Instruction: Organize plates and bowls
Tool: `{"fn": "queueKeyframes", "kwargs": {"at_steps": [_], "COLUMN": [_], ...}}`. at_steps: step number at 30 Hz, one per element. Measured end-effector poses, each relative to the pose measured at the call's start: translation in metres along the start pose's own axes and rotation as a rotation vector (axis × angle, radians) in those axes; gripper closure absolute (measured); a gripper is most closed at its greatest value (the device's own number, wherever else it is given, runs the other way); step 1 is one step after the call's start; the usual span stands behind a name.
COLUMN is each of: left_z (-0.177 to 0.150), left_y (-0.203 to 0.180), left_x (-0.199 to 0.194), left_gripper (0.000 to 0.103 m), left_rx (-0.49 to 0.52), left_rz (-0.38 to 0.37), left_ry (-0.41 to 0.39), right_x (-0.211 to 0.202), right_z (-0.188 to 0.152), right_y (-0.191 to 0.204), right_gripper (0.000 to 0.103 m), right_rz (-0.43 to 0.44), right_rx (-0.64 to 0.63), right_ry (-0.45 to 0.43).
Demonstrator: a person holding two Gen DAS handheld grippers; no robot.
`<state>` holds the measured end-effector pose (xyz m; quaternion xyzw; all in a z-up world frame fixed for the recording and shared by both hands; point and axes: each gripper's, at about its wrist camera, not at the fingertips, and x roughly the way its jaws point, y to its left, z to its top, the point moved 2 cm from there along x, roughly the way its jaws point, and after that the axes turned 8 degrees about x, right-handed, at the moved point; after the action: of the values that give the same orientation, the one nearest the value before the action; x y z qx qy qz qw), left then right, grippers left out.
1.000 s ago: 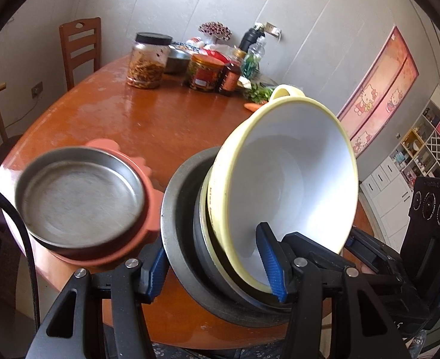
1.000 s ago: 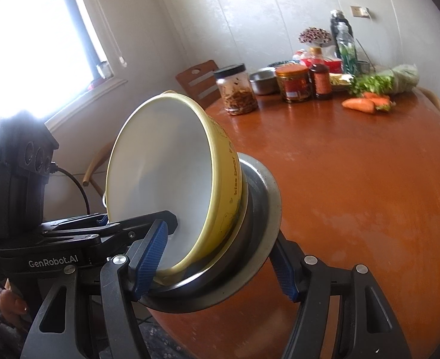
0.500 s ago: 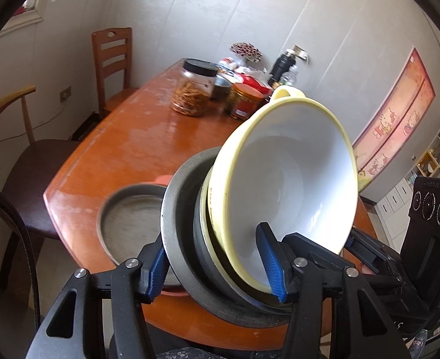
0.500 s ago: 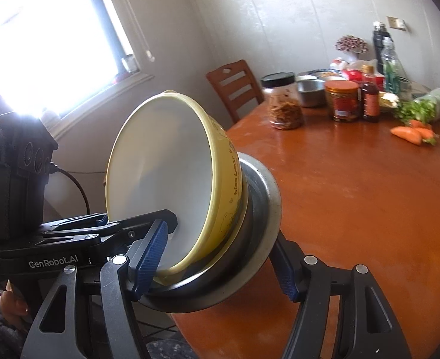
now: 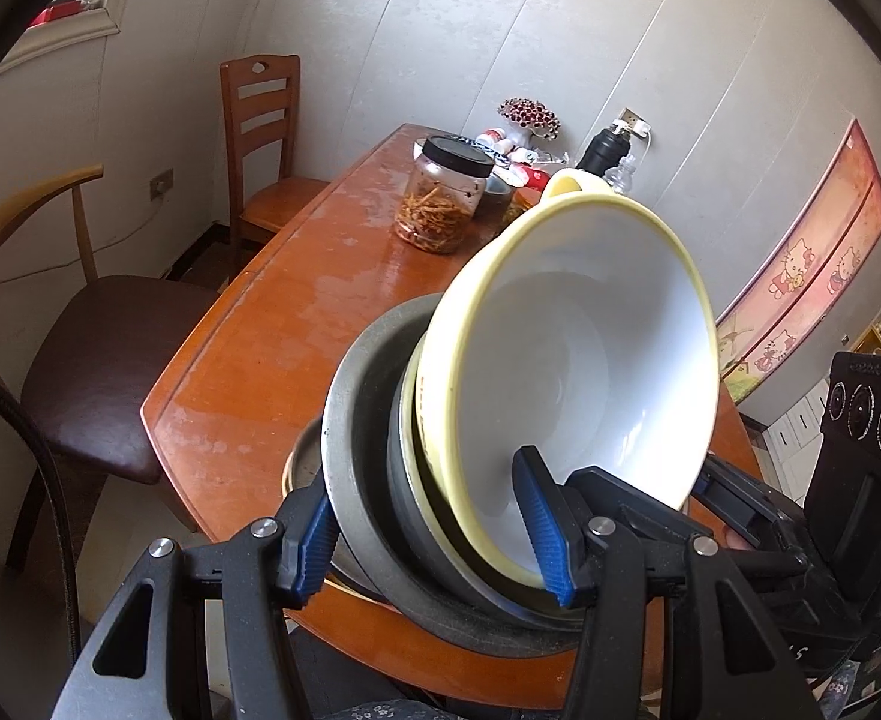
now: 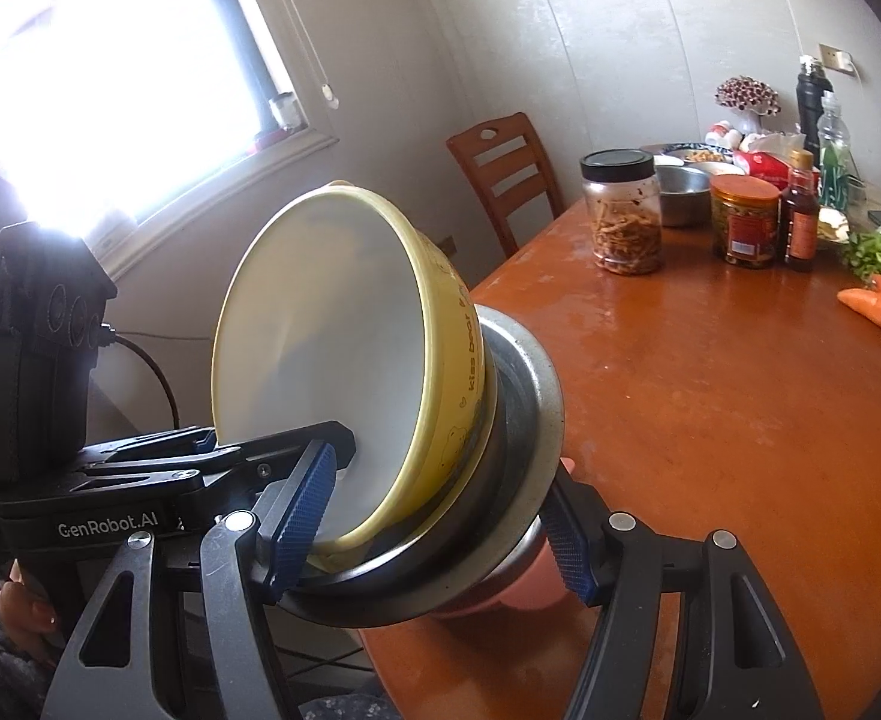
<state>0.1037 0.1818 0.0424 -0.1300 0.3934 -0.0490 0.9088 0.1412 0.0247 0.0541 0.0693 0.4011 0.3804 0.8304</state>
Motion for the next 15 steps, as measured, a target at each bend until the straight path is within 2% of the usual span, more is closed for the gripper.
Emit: {"fn": "queueKeyframes", "kwargs": {"at_steps": [15], "left_z": [-0.010], "left_y": [0.013], "left_x": [0.020], "left_gripper": [0.048], "left_rx": [-0.030], "left_rz": [0.015], "left_ry": [0.064], "right_x": [0.031], "right_z": [-0.008], "right_y": [-0.010], "right_gripper": [0.034], "right_rz": [0.004], "right_rx": [0.024], "right_ry": [0.074]}}
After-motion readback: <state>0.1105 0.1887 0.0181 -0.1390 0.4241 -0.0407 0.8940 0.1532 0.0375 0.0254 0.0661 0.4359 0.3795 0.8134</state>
